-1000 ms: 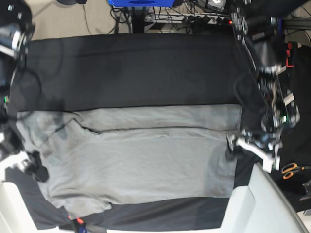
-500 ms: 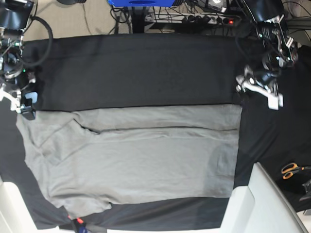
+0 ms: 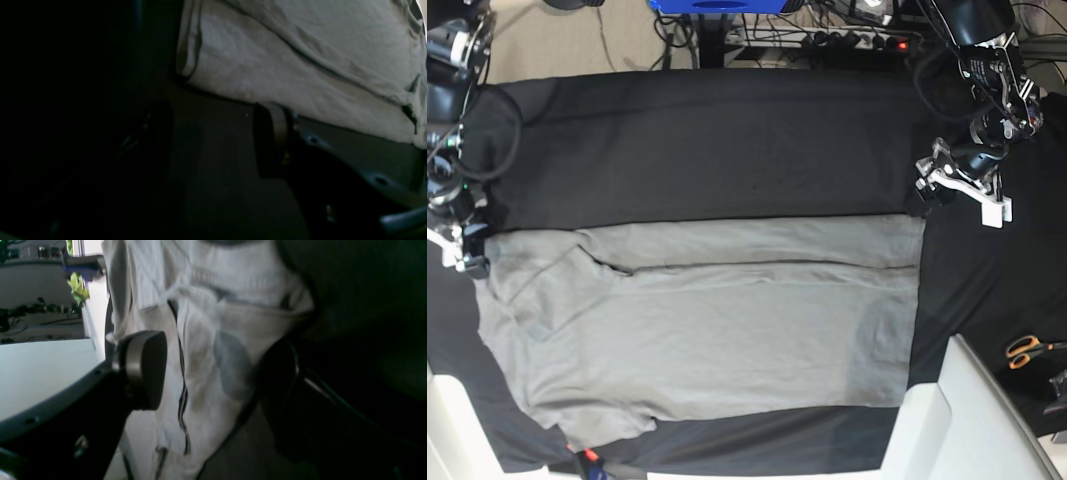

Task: Fold the T-shirt properly
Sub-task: 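Release the fabric and raise both grippers back toward the collar end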

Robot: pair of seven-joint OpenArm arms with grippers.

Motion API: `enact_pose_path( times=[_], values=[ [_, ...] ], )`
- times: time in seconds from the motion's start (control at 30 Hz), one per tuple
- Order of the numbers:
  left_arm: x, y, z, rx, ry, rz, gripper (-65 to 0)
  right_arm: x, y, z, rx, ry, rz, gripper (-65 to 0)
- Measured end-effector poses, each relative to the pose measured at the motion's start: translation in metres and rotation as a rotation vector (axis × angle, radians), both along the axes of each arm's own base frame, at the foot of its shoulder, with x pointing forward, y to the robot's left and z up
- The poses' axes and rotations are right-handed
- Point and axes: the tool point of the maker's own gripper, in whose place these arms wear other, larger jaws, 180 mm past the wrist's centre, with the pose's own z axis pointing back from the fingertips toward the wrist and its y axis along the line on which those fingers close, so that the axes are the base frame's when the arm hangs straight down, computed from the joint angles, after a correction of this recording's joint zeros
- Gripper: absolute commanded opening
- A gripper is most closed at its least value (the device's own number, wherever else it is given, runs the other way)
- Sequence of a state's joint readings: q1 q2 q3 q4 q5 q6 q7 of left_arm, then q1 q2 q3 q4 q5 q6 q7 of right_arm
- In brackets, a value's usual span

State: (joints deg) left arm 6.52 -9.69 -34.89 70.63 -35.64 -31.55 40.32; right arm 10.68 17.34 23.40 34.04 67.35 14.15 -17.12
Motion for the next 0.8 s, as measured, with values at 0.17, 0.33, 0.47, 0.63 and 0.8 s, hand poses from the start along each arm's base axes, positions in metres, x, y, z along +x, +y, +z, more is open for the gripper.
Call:
enact_pose_path(
  times=[0.17,0.33,0.47,0.63,0.8],
  values=[
    [0.002,0.0,0.001,-0.001,-0.004,0.001,-29.8,0.003,-0.002,-0.001,-0.03,0.027,0.01,-41.0],
    [-0.001,-0.003,-0.015,-0.041,0.033,0.02,-29.8,-0.004,0.006,-0.01,-0.012,0.05,0.027,-64.4],
    [0.001,-0.005,-0.023,-0.075,0.049,0.038,-29.8,-0.005,0.006,-0.01,-0.012,0.049,0.03,-64.5],
    [0.017,-0.014,-0.02,-0.112,0.022,0.056,-29.8,-0.005,0.007,-0.011,-0.012,0.051,0.033,-64.4],
    [0.029,-0.017,-0.025,-0.159,0.003,0.151,-29.8,-0.005,0.008,-0.011,-0.012,0.051,0.037,-64.4]
  ],
)
